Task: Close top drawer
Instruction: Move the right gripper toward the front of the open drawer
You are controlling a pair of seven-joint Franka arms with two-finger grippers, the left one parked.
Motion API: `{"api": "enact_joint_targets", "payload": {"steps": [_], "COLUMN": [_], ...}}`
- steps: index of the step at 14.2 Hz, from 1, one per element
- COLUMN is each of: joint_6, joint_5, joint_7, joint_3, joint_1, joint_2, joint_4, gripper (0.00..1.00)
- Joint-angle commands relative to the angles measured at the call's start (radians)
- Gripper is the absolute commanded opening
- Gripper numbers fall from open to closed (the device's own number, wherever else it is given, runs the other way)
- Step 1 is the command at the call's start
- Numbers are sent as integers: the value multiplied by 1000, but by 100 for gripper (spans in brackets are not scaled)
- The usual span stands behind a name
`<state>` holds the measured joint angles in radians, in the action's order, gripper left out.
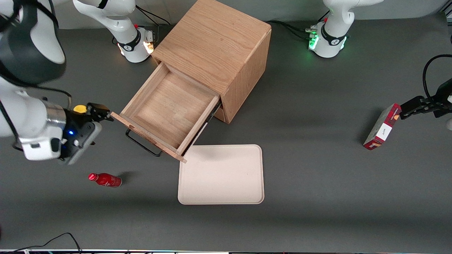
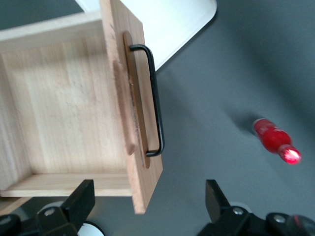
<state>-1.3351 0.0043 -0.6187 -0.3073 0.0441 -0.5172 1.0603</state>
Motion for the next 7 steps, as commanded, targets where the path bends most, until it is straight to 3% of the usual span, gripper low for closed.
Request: {"api": "enact_joint_targets", "payload": {"steps": [1,7], "joint_6": [14,7], "joint_5": [-9,23], "joint_7": [-24,8], "joint_3": [-1,1], "joint_1": [-10,-4], "joint_2": [-70,-148], "joint_4": [-40,-39], "gripper": [100,100]}}
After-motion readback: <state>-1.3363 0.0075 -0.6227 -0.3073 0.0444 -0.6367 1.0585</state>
